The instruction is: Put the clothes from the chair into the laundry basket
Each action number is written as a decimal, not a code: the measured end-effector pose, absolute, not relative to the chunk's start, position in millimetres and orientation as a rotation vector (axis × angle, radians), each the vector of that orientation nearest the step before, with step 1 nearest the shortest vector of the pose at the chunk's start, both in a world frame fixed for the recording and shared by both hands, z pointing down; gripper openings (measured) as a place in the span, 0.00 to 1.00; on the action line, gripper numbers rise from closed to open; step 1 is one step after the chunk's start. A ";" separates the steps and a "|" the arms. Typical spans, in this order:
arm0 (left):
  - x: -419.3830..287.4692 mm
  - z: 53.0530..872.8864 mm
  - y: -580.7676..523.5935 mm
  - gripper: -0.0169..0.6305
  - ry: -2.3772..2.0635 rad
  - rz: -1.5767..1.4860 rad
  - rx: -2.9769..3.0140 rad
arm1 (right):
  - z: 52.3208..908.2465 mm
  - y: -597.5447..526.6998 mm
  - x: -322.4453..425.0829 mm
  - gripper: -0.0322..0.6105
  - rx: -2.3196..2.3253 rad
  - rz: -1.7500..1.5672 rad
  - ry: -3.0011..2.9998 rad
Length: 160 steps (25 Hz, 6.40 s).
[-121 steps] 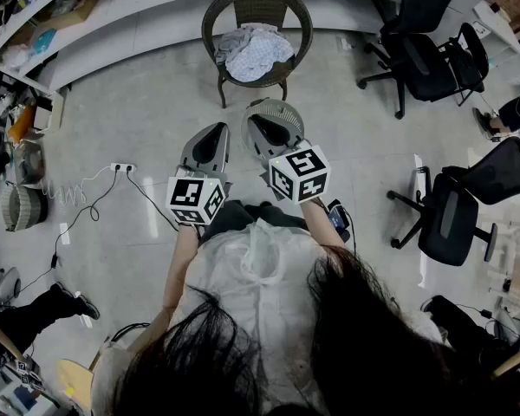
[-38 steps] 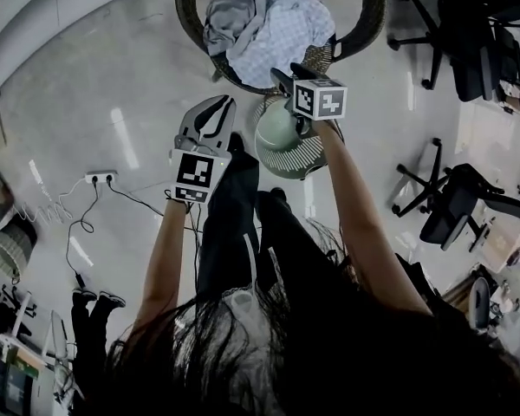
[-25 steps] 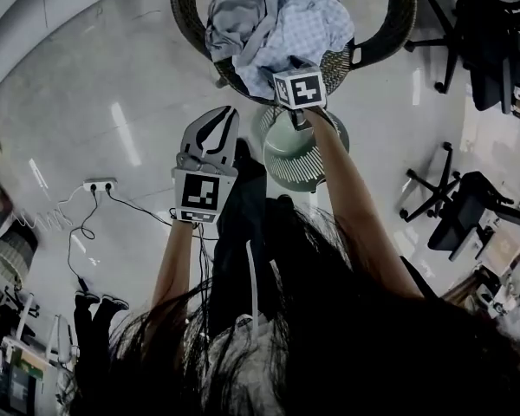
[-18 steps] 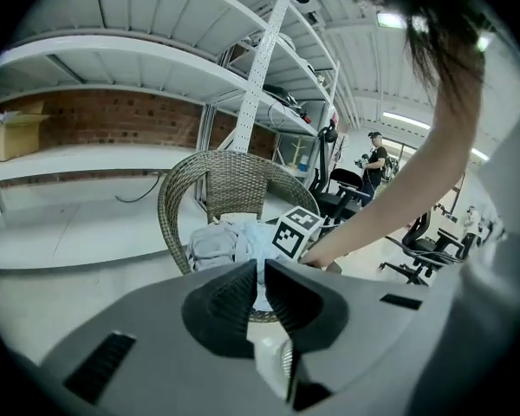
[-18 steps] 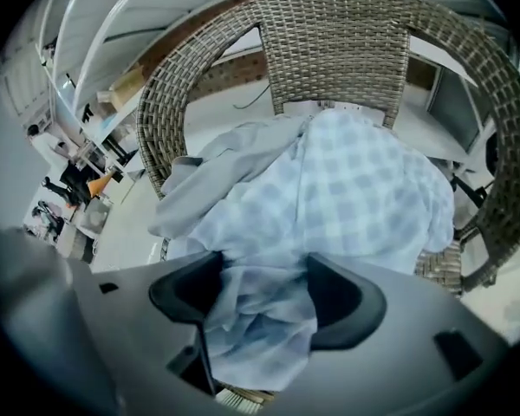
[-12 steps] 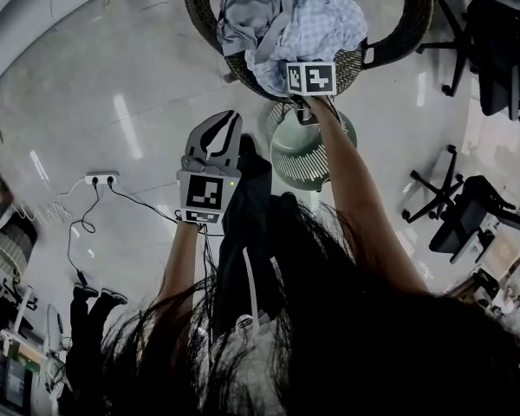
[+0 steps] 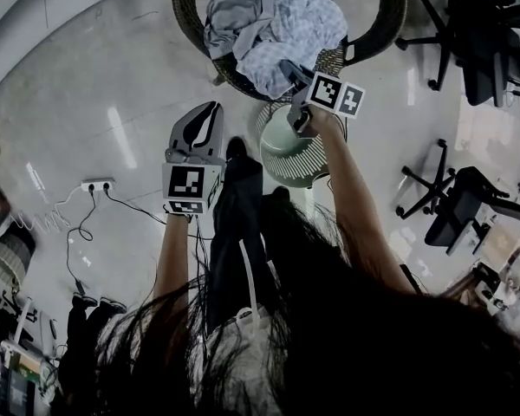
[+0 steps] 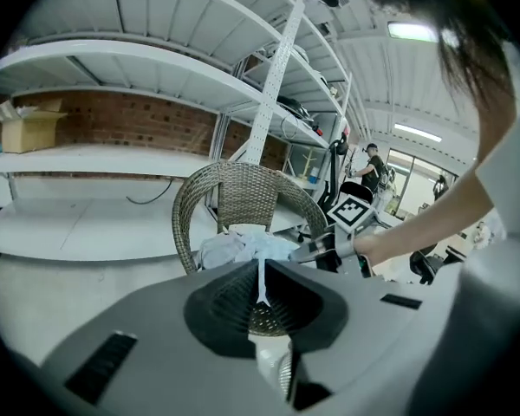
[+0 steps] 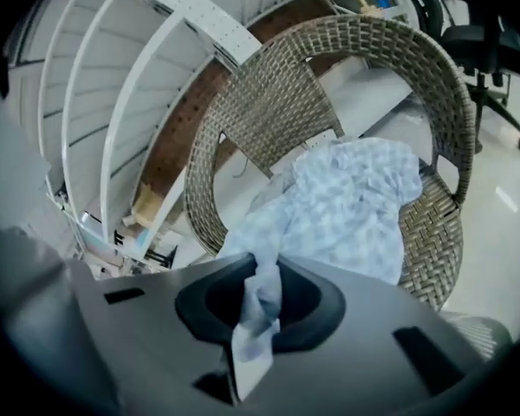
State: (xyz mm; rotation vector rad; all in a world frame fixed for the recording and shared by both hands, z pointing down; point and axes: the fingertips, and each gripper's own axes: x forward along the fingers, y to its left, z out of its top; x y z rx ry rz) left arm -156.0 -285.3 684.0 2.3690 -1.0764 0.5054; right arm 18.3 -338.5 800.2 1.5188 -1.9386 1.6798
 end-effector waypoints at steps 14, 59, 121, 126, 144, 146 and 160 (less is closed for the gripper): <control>-126.1 605.3 -265.7 0.06 -1.148 0.401 2.410 | 617.5 -339.9 48.0 0.14 1.595 1.815 -2.342; -15.1 438.2 -28.1 0.06 -1.099 0.360 2.565 | 374.0 -13.8 147.4 0.14 1.597 1.681 -2.631; 25.9 703.2 -132.3 0.06 -0.625 0.791 2.443 | 864.7 -21.2 176.6 0.30 1.623 1.861 -1.331; 21.4 704.2 -137.4 0.06 -0.639 0.780 2.431 | 863.7 -23.7 179.3 0.31 1.628 1.843 -1.334; 15.7 681.0 -104.9 0.06 -0.624 0.761 2.461 | 783.4 -50.6 154.5 0.30 1.717 1.710 -1.653; 12.9 673.3 -102.9 0.06 -0.641 0.754 2.464 | 763.6 -53.9 153.0 0.30 1.736 1.690 -1.704; -3.7 587.3 -82.8 0.06 -0.783 0.655 2.509 | 612.5 -57.4 136.5 0.30 1.723 1.433 -2.039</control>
